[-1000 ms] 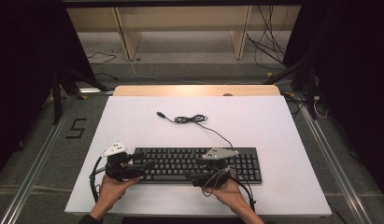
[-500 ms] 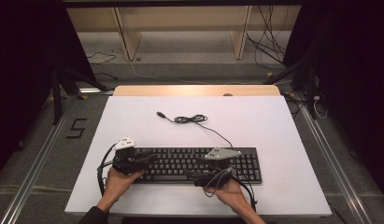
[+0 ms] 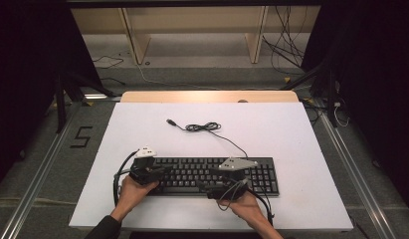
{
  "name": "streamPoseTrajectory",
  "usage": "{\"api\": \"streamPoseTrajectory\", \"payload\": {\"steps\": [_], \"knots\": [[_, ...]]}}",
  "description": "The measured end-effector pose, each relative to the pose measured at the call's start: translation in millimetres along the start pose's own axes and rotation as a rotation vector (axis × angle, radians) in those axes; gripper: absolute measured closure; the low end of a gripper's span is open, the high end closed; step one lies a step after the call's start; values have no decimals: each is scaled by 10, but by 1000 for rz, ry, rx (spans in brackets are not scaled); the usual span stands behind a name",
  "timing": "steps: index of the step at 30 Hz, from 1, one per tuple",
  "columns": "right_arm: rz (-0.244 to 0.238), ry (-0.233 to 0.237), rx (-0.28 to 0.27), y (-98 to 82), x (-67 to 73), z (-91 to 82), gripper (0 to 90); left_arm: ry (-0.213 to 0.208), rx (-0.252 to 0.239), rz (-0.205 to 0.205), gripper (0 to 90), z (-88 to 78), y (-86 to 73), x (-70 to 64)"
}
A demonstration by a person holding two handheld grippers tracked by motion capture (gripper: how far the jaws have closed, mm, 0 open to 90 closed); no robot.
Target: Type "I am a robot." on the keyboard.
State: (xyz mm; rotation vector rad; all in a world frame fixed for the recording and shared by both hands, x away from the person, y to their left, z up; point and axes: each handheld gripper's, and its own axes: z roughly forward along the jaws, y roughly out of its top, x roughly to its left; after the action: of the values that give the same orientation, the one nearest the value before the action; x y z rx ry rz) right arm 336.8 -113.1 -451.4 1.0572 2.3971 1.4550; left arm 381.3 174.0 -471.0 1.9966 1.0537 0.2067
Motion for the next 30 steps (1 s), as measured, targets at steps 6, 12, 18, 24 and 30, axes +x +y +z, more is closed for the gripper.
{"api": "streamPoseTrajectory", "payload": {"steps": [6, 12, 18, 24, 30], "knots": [[-1, -2, -2, -1, 0, 0, 315, 8, 17, -8, 889, 47, -9, 11], [-2, -1, 0, -2, 4, 3, 314, 15, 34, -3, 889, 82, -27, 20], [-3, 1, 1, -4, 6, 8, 315, 27, 36, -6, 890, 107, -47, 20], [-1, 0, 0, -4, 6, 4, 315, 35, 47, 6, 891, 106, -41, 9], [0, -2, -5, 0, -4, 0, 315, 25, 20, -7, 887, 83, -47, 4]]}}
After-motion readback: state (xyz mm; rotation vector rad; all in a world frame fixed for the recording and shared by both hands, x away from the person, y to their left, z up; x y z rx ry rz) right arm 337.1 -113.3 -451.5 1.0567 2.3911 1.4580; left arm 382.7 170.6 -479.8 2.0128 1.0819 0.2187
